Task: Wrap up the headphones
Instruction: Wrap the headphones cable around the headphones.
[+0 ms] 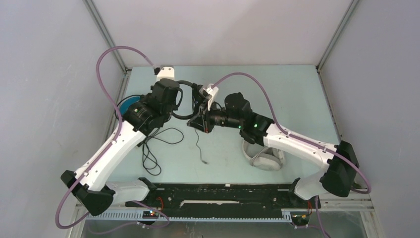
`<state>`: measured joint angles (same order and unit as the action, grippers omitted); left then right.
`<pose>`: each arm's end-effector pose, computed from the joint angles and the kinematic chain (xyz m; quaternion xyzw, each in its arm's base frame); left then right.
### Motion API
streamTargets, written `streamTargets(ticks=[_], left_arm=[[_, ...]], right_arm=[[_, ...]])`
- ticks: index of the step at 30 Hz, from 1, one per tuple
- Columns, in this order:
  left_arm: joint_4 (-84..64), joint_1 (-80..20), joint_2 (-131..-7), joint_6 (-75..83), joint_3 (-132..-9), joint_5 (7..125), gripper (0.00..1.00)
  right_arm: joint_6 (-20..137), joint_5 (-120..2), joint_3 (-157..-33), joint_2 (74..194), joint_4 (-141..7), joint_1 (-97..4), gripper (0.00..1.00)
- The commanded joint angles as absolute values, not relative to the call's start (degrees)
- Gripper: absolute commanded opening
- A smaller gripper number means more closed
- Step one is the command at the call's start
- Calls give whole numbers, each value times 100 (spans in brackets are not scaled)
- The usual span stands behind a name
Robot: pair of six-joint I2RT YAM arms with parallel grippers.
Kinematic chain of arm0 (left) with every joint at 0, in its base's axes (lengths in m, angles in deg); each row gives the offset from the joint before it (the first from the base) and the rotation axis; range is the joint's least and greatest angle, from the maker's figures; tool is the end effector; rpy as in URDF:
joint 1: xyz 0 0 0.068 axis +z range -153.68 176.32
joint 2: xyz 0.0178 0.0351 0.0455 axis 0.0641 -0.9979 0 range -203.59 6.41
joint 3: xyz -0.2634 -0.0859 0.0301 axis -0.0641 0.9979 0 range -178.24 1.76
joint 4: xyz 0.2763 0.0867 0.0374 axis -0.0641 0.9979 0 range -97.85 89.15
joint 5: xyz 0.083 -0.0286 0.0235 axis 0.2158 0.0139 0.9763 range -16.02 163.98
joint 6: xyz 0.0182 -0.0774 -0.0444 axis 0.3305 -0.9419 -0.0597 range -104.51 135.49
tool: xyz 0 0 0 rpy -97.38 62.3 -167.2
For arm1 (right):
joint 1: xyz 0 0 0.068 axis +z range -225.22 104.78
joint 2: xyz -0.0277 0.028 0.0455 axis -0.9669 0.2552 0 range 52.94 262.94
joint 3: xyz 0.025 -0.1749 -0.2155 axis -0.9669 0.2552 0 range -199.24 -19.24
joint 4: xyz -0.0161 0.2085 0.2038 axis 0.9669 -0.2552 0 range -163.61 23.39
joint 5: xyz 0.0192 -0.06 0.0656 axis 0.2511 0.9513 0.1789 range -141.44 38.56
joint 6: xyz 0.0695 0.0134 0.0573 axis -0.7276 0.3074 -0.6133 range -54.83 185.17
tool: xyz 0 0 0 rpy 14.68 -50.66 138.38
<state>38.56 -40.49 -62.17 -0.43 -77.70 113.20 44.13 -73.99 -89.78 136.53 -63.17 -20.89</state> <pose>0.2663 -0.1349 0.3965 0.0008 0.8515 0.0759 0.5188 0.2200 0.3602 0.3528 -0.3354 0.6816 0.5051 0.4096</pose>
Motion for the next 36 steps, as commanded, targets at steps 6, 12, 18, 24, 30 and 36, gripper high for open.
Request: streamTargets(ticks=[6, 12, 18, 24, 30, 36], left_arm=[[3911, -3961, -5999, -1150, -8498, 10853, 0], [4235, -3962, -6015, -1263, -8970, 10630, 0], [4388, -3962, -5979, -1329, -9314, 10386, 0], [4565, -3957, -6021, -1330, -9645, 10246, 0], [4614, -3962, -6009, -1445, -9815, 9863, 0], [4603, -3958, -5994, -1523, -10008, 9627, 0]], right_arm=[[5522, -5893, -7629, 13176, -4672, -1731, 14], [6425, -5697, -6624, 12985, -3026, -1558, 24], [6737, -5885, -6245, 13114, -2243, -1676, 32], [7235, -5868, -5747, 13225, -1250, -1709, 56], [7477, -6349, -5689, 13465, -879, -1838, 59], [7206, -6568, -5686, 14028, -431, -1842, 59]])
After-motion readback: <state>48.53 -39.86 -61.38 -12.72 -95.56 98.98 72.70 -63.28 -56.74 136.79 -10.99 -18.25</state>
